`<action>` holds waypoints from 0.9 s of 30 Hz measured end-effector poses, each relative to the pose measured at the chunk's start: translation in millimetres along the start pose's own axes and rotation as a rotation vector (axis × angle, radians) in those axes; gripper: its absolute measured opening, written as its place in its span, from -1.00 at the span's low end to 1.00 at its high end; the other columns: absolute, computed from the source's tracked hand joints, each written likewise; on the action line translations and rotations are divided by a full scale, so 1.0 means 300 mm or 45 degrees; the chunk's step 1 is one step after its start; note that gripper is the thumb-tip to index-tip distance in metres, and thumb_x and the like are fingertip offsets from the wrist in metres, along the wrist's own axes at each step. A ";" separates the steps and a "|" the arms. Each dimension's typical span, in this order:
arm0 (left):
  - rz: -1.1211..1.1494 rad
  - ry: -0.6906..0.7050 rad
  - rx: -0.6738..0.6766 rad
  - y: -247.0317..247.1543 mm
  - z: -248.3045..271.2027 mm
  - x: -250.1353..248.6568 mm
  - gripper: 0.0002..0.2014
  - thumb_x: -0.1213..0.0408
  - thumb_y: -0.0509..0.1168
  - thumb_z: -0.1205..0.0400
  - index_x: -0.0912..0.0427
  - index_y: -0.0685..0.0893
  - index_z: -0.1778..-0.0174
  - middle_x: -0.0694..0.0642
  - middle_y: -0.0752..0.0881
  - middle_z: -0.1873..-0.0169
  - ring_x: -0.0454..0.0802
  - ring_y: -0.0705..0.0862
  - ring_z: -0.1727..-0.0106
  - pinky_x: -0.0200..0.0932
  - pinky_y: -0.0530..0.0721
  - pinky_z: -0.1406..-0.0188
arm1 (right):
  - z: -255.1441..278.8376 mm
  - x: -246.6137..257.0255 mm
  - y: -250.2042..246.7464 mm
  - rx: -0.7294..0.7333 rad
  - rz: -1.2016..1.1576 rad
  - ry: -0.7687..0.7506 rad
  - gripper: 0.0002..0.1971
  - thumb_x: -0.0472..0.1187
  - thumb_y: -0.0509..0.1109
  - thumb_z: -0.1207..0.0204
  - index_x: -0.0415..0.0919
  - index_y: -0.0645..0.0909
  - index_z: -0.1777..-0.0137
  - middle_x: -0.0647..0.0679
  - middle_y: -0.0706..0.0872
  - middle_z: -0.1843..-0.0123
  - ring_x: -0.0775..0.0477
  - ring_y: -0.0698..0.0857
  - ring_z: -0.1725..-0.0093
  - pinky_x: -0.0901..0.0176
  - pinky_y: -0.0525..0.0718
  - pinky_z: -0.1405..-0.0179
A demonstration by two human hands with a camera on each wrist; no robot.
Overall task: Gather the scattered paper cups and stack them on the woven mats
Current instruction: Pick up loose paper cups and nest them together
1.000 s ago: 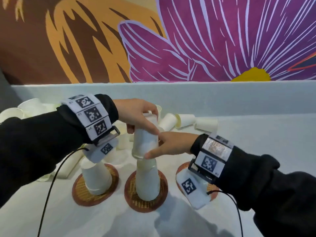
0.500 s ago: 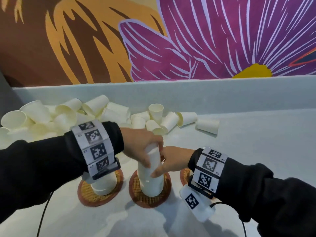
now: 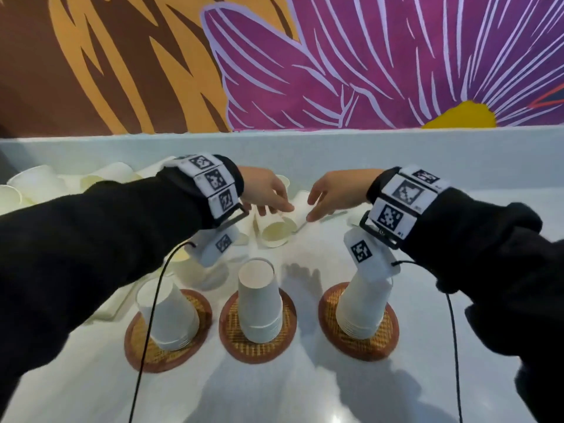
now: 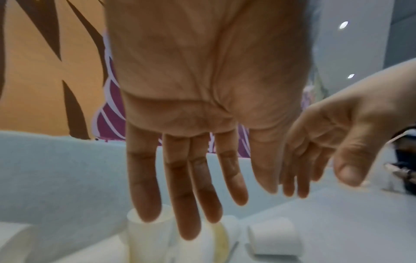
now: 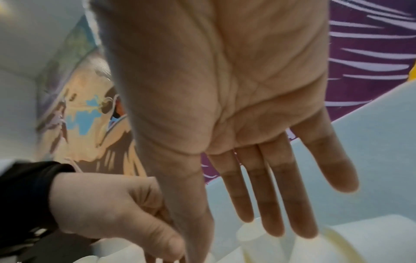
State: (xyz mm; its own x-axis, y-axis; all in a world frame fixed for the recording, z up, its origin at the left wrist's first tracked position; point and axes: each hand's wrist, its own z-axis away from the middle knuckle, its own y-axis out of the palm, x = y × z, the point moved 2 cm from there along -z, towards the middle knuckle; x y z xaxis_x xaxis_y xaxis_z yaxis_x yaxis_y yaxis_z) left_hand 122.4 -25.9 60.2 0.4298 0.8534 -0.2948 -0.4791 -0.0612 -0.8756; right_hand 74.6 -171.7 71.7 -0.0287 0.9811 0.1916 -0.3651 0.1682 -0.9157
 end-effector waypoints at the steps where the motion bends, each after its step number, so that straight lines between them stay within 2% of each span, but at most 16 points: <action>1: -0.008 -0.015 -0.029 -0.016 -0.030 0.014 -0.71 -0.03 0.33 -0.59 0.07 0.70 -0.10 -0.02 0.75 0.07 -0.08 0.74 0.07 -0.18 0.69 0.09 | -0.023 -0.019 -0.011 -0.021 0.016 0.025 -0.50 0.16 0.44 -0.43 -0.07 0.60 -0.31 -0.02 0.76 -0.12 -0.04 0.69 -0.14 0.07 0.56 -0.27; 3: -0.116 -0.054 -0.050 -0.027 -0.084 0.040 -0.76 0.07 0.41 -0.56 0.07 0.74 -0.07 0.05 0.76 0.03 -0.04 0.69 0.09 -0.21 0.63 0.16 | -0.070 -0.060 -0.018 -0.033 0.036 0.064 -0.53 0.12 0.44 -0.46 -0.10 0.61 -0.30 -0.04 0.75 -0.12 -0.06 0.68 -0.15 0.09 0.55 -0.20; 5: -0.279 -0.097 -0.027 -0.008 -0.139 0.056 -0.69 0.10 0.44 -0.53 0.09 0.73 -0.16 0.09 0.73 -0.12 0.01 0.66 -0.05 -0.19 0.56 0.06 | -0.119 -0.100 -0.017 0.004 0.036 0.101 -0.52 0.11 0.45 -0.46 -0.12 0.62 -0.31 -0.05 0.74 -0.13 -0.08 0.67 -0.13 0.07 0.57 -0.22; 9: -0.428 -0.183 0.014 0.065 -0.230 0.080 -0.36 0.01 0.42 -0.54 0.22 0.45 -0.48 0.15 0.56 -0.39 0.13 0.53 -0.39 -0.14 0.46 -0.20 | -0.197 -0.144 -0.008 0.072 -0.025 0.141 -0.52 0.10 0.43 -0.48 -0.16 0.62 -0.30 -0.08 0.71 -0.04 -0.10 0.66 -0.06 0.02 0.62 -0.25; 12: -0.339 -0.200 0.063 0.126 -0.292 0.096 -0.25 -0.01 0.42 -0.53 0.23 0.31 -0.55 0.16 0.51 -0.42 0.14 0.49 -0.42 -0.10 0.43 -0.27 | -0.244 -0.145 0.018 0.076 -0.046 0.084 -0.51 0.06 0.45 -0.48 -0.16 0.59 -0.34 -0.04 0.69 -0.22 -0.08 0.63 -0.22 0.07 0.53 -0.30; 14: -0.375 -0.217 0.103 0.161 -0.334 0.104 -0.33 0.03 0.41 -0.56 0.27 0.36 -0.50 0.18 0.58 -0.22 0.11 0.56 -0.25 -0.12 0.44 -0.07 | -0.268 -0.142 0.043 0.107 -0.046 0.048 -0.48 0.03 0.48 -0.45 -0.14 0.56 -0.37 0.00 0.65 -0.31 -0.05 0.59 -0.29 0.10 0.48 -0.35; 16: -0.484 -0.212 0.082 0.170 -0.359 0.106 -0.60 0.17 0.31 -0.64 0.24 0.48 -0.34 0.11 0.57 0.04 0.04 0.54 -0.06 -0.17 0.42 0.03 | -0.288 -0.139 0.063 0.130 -0.090 0.018 -0.45 -0.01 0.52 -0.42 -0.13 0.53 -0.39 0.01 0.62 -0.36 -0.04 0.58 -0.32 0.13 0.47 -0.36; 17: -0.504 -0.202 0.014 0.156 -0.365 0.100 -0.75 0.27 0.25 -0.67 0.19 0.52 -0.26 0.11 0.61 0.07 0.07 0.58 -0.06 -0.17 0.48 0.02 | -0.296 -0.140 0.069 0.134 -0.122 0.003 -0.41 -0.04 0.54 -0.40 -0.13 0.50 -0.41 0.01 0.60 -0.38 -0.04 0.58 -0.33 0.16 0.47 -0.33; 18: -0.492 -0.191 -0.082 0.132 -0.371 0.091 -0.78 0.34 0.20 -0.67 0.23 0.58 -0.22 0.15 0.66 0.00 0.12 0.64 -0.12 -0.13 0.54 -0.03 | -0.305 -0.142 0.074 0.128 -0.154 -0.012 -0.36 -0.06 0.57 -0.37 -0.13 0.46 -0.44 0.00 0.58 -0.41 -0.04 0.57 -0.35 0.19 0.47 -0.30; 19: -0.459 -0.189 -0.163 0.100 -0.373 0.076 -0.82 0.38 0.19 -0.66 0.28 0.64 -0.12 0.20 0.70 -0.06 0.15 0.68 -0.15 -0.14 0.58 -0.04 | -0.312 -0.145 0.076 0.110 -0.195 -0.028 -0.29 -0.07 0.60 -0.34 -0.13 0.42 -0.47 -0.01 0.54 -0.43 -0.04 0.56 -0.36 0.21 0.47 -0.27; 20: -0.404 -0.190 -0.230 0.066 -0.372 0.062 -0.88 0.37 0.21 -0.65 0.28 0.66 0.07 0.21 0.73 -0.01 0.14 0.72 -0.09 -0.17 0.62 0.04 | -0.318 -0.148 0.078 0.079 -0.249 -0.045 -0.21 -0.07 0.63 -0.29 -0.13 0.37 -0.50 -0.01 0.52 -0.45 -0.05 0.54 -0.38 0.21 0.48 -0.26; 22: -0.103 -0.204 -0.326 0.002 -0.371 0.047 -0.82 0.35 0.28 -0.60 0.21 0.61 0.33 0.09 0.76 0.44 -0.05 0.76 0.39 -0.27 0.64 0.40 | -0.323 -0.147 0.073 -0.017 -0.389 -0.089 -0.12 -0.05 0.70 -0.17 -0.12 0.35 -0.47 0.00 0.53 -0.40 -0.05 0.54 -0.36 0.14 0.52 -0.29; 23: 0.117 -0.211 -0.326 -0.027 -0.379 0.042 -0.86 0.35 0.30 -0.58 0.22 0.66 0.31 0.03 0.68 0.65 -0.13 0.68 0.61 -0.30 0.63 0.54 | -0.326 -0.147 0.067 -0.088 -0.461 -0.109 -0.13 -0.04 0.72 -0.13 -0.13 0.36 -0.42 0.00 0.57 -0.33 -0.06 0.56 -0.30 0.09 0.56 -0.27; 24: 0.306 -0.194 -0.317 -0.049 -0.379 0.038 -0.88 0.33 0.31 -0.56 0.24 0.72 0.23 0.02 0.64 0.74 -0.17 0.62 0.71 -0.32 0.61 0.59 | -0.330 -0.150 0.061 -0.173 -0.528 -0.118 -0.16 -0.03 0.72 -0.11 -0.15 0.38 -0.37 -0.01 0.59 -0.25 -0.06 0.59 -0.23 0.08 0.60 -0.19; 25: 0.455 -0.166 -0.300 -0.065 -0.377 0.034 -0.85 0.26 0.31 -0.58 0.24 0.75 0.16 0.03 0.67 0.71 -0.17 0.61 0.70 -0.34 0.60 0.58 | -0.332 -0.155 0.054 -0.263 -0.591 -0.113 -0.20 -0.03 0.71 -0.12 -0.16 0.40 -0.32 -0.02 0.61 -0.18 -0.06 0.61 -0.15 0.11 0.62 -0.06; 27: 0.679 -0.144 -0.315 -0.068 -0.398 0.052 -0.70 0.05 0.23 -0.66 0.21 0.74 0.09 0.09 0.79 0.39 -0.11 0.64 0.58 -0.32 0.56 0.50 | -0.333 -0.175 0.041 -0.398 -0.659 -0.074 -0.31 -0.05 0.69 -0.16 -0.15 0.44 -0.24 -0.03 0.63 -0.10 -0.05 0.62 -0.06 0.23 0.58 0.20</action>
State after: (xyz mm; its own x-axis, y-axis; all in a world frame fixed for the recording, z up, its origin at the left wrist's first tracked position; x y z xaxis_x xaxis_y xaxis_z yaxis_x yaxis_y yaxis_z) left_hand 230.4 -73.1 27.7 0.0883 0.7209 -0.6874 -0.4081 -0.6034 -0.6851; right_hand 164.6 -211.5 15.1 0.0258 0.7589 0.6508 -0.0550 0.6511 -0.7570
